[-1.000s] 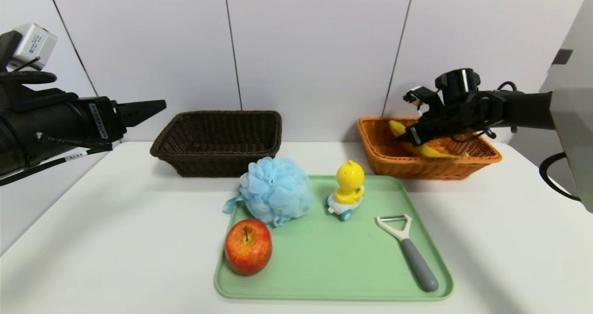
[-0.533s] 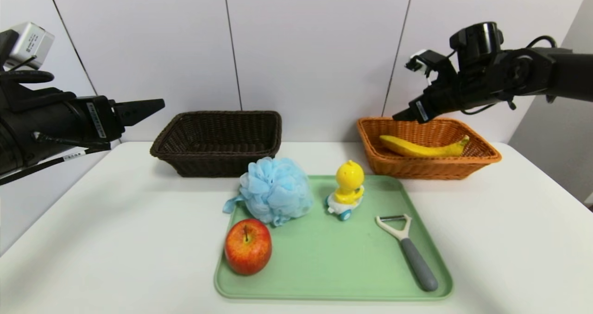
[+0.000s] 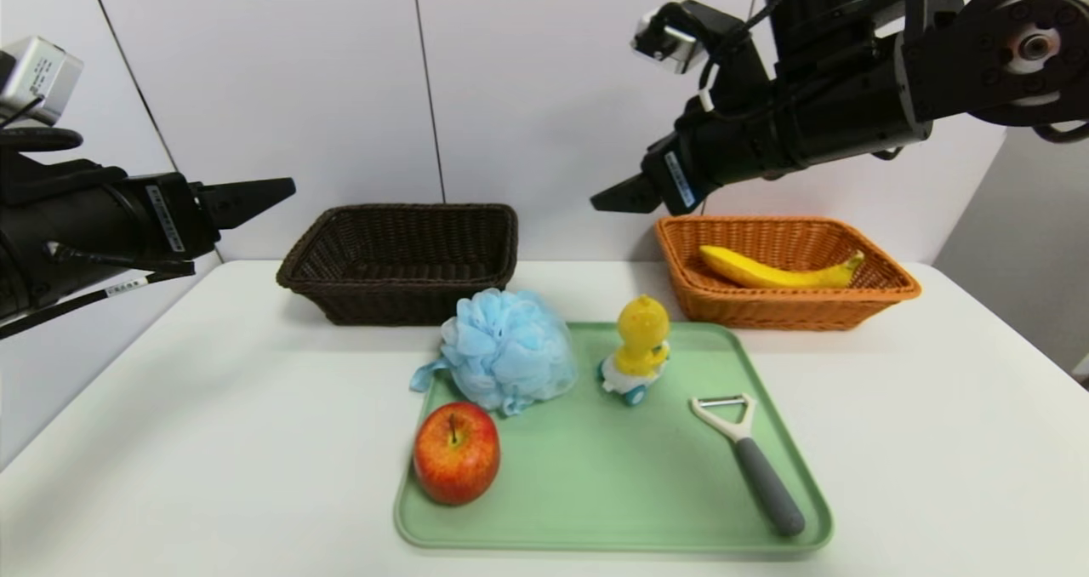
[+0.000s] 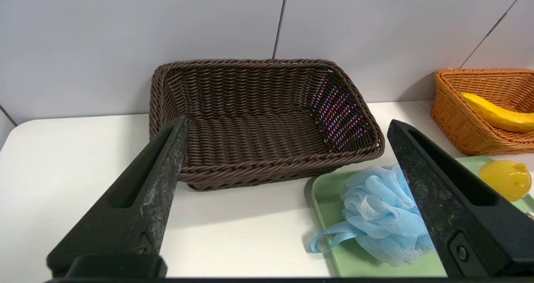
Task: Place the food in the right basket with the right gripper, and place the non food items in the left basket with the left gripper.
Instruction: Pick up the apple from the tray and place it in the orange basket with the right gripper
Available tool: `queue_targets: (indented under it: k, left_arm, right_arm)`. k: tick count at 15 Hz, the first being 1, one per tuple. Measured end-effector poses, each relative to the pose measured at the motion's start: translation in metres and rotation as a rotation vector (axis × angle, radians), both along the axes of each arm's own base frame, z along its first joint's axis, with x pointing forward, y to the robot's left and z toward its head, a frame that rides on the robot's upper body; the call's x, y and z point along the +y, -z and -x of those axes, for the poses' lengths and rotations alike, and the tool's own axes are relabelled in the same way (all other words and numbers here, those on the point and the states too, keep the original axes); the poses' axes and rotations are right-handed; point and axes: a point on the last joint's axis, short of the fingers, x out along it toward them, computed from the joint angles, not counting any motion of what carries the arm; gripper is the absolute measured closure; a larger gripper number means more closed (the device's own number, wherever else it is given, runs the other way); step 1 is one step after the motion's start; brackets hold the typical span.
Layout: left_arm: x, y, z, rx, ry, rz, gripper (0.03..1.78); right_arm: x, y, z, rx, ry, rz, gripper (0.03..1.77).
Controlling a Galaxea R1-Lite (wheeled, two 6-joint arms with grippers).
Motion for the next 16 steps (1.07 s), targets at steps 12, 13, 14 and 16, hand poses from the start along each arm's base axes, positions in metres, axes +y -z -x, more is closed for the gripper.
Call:
queue_targets:
  k: [12, 13, 14, 16]
  left_arm:
    - [0.003, -0.003, 0.02, -0.033, -0.002, 0.002, 0.12]
    - [0.003, -0.001, 0.022, -0.03, -0.001, 0.001, 0.12]
    - [0.003, 0.0, 0.024, -0.028, 0.0, 0.0, 0.12]
    - [0.003, 0.001, 0.026, -0.028, 0.001, 0.0, 0.12]
  right_arm:
    - [0.103, 0.045, 0.104, 0.39, -0.277, 0.14, 0.11]
    - [0.111, 0.055, 0.102, 0.407, -0.28, 0.163, 0.11]
    - [0.118, 0.065, 0.1, 0.422, -0.281, 0.184, 0.11]
    - [0.131, 0.086, 0.094, 0.456, -0.276, 0.225, 0.11]
